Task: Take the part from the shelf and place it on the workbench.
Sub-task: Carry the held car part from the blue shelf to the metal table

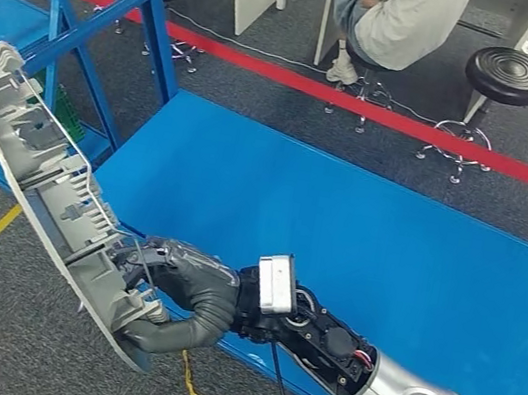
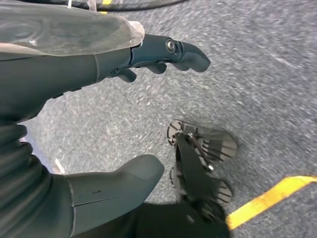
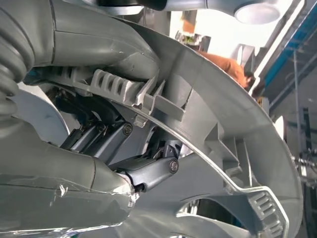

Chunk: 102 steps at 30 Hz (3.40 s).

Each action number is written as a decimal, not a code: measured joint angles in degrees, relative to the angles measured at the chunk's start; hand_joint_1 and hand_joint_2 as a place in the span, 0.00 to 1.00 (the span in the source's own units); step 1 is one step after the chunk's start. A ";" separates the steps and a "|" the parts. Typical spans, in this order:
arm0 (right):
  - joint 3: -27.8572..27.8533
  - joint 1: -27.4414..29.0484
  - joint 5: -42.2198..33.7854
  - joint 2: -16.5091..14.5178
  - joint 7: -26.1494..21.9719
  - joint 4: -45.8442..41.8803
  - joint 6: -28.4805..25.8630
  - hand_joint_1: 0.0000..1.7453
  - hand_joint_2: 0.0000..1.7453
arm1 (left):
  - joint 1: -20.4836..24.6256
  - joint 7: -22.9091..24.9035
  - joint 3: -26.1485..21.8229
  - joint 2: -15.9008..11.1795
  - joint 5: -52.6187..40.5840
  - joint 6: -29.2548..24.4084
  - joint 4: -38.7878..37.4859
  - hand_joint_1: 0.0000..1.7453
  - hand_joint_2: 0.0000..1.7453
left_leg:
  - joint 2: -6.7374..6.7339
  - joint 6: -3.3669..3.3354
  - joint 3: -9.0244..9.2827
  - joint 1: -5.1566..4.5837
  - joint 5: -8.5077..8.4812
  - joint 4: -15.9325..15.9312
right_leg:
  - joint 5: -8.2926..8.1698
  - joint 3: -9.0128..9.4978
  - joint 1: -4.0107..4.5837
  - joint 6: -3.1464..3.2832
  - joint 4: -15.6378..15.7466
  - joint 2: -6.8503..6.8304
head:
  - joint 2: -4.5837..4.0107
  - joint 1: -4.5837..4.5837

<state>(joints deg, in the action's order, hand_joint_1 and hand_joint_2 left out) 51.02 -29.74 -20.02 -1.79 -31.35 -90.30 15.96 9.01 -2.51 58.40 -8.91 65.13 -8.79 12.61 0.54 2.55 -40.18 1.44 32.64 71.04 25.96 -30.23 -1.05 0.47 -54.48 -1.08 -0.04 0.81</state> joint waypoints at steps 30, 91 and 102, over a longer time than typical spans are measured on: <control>-0.04 0.05 0.10 0.25 0.52 -0.07 -0.05 1.00 1.00 | 0.35 0.02 0.03 0.39 -0.49 0.07 -0.02 0.00 1.00 | 0.08 -0.41 -1.04 -0.50 -2.23 -1.96 | -0.09 1.47 0.28 0.51 1.70 0.00 | 0.00 0.55; 0.02 0.02 -1.92 0.33 0.10 -0.12 4.72 1.00 1.00 | 0.43 0.19 0.09 0.72 -0.21 0.22 -0.07 0.00 1.00 | 0.20 -0.32 -2.79 -0.68 -2.28 -0.38 | 0.28 1.54 0.69 0.74 1.55 -0.07 | 0.00 0.68; 0.03 -0.03 -1.97 0.32 0.37 -0.07 5.19 1.00 1.00 | 0.30 -0.02 0.09 0.54 -0.35 0.07 -0.07 0.00 1.00 | -1.44 -2.11 5.67 -0.35 -9.45 -16.29 | 4.70 1.30 0.54 -2.02 -2.39 -2.79 | 0.00 1.09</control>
<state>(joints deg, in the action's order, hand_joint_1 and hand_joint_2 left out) 51.05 -29.77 -21.99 -1.48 -30.98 -90.37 21.15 9.31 -2.54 58.49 -8.37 64.78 -8.72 12.55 -0.90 0.43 -34.51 1.08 23.19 54.75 30.67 -28.93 -0.51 -1.56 -56.87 -3.87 -0.04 1.91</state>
